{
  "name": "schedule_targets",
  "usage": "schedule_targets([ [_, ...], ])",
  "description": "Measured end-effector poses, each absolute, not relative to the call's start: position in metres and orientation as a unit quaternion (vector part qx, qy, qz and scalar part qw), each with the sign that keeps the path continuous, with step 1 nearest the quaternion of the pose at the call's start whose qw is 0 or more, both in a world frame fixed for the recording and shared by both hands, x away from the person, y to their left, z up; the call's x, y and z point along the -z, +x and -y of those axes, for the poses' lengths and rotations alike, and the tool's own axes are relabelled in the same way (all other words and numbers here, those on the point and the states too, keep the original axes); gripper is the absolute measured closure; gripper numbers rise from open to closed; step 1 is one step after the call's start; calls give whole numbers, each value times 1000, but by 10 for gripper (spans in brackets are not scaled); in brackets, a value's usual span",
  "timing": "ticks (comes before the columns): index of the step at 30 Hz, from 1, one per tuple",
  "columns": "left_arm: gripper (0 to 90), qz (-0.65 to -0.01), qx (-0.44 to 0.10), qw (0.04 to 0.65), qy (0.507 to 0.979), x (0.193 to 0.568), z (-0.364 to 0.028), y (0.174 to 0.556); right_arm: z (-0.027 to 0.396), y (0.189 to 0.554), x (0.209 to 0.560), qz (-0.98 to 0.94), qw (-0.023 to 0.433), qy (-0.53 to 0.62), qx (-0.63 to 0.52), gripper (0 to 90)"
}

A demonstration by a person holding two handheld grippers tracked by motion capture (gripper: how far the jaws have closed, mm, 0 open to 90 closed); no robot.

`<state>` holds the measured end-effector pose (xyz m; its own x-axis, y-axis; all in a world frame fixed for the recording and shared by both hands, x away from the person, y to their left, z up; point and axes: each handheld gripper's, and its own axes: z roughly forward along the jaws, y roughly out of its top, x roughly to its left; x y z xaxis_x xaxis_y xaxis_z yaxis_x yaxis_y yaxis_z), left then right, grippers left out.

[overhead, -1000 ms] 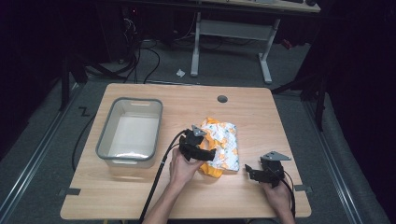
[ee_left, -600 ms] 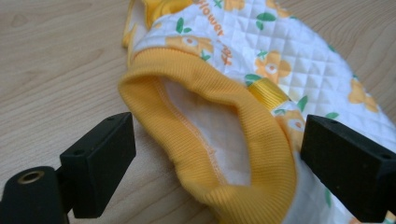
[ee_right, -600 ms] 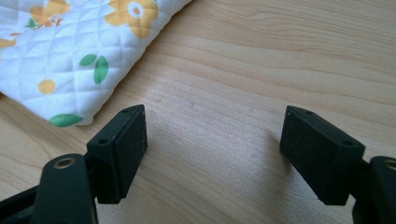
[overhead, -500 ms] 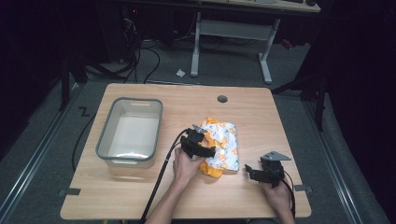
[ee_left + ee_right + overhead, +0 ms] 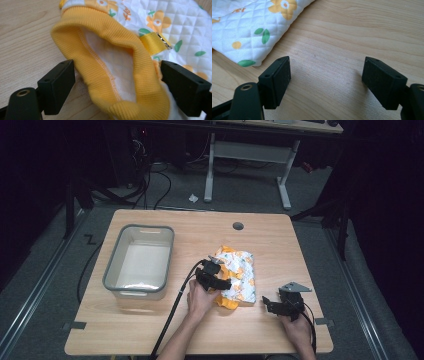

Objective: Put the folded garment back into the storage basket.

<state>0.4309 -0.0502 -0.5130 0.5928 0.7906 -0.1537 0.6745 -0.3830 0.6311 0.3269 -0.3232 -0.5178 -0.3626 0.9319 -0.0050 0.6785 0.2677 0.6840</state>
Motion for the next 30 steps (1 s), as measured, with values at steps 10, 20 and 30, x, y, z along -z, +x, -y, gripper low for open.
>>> schedule_targets([
  [10,294,-427,-94,332,836,514,55,427,323,327,518,-768,210,524,-302,235],
  [20,556,-410,-85,341,842,511,59,425,323,327,518,-768,210,524,-302,235],
  [30,694,-415,-60,353,837,511,58,425,323,327,518,-768,210,524,-302,235],
])
